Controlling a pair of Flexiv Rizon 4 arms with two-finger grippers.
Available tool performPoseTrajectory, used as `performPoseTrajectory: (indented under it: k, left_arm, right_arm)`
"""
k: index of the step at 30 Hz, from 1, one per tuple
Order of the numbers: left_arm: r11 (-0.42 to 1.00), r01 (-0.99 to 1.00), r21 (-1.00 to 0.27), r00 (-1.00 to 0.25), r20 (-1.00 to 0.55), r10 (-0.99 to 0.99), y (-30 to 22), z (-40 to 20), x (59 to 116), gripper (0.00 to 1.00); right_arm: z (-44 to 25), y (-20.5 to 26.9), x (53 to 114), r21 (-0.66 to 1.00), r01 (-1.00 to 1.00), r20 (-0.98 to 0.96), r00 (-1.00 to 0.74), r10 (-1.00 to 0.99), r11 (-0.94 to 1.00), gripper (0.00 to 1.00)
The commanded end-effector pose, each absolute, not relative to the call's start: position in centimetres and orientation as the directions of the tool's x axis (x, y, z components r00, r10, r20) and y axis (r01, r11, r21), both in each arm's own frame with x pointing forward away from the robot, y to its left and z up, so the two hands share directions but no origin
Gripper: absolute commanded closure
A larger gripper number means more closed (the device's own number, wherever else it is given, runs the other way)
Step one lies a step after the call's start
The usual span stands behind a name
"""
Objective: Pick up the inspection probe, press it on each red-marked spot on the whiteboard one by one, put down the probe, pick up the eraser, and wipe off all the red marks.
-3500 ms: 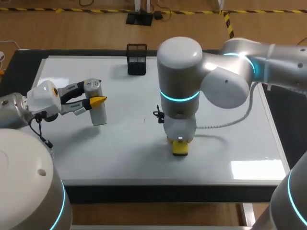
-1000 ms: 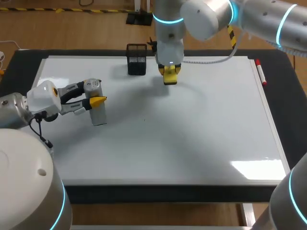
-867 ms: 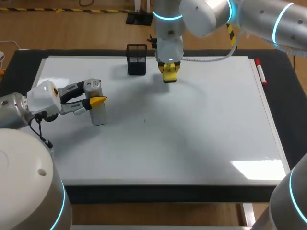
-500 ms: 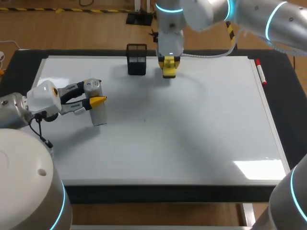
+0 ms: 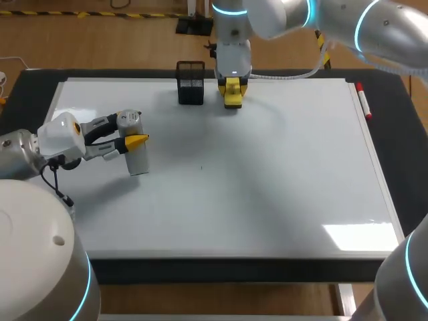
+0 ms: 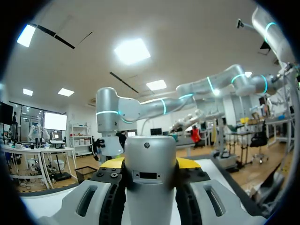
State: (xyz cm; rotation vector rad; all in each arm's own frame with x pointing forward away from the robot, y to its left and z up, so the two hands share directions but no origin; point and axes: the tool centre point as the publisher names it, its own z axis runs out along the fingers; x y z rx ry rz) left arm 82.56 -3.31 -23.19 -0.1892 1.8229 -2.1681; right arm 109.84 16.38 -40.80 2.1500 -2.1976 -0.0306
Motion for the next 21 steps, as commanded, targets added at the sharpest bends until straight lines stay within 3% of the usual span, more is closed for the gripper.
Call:
performPoseTrajectory:
  k: [1,21]
  left_arm:
    - [-0.149,0.144,-0.978,-0.946,-0.092,-0.312,-3.3,-23.1,82.5,1.00]
    - [-0.149,0.144,-0.978,-0.946,-0.092,-0.312,-3.3,-23.1,82.5,1.00]
  right_arm:
    - [-40.9,16.4,110.4,0.072,-0.997,0.046,-0.023,-0.999,0.026,1.00]
    - [-42.2,16.0,111.0,0.048,-0.999,0.057,-0.016,-0.998,0.019,1.00]
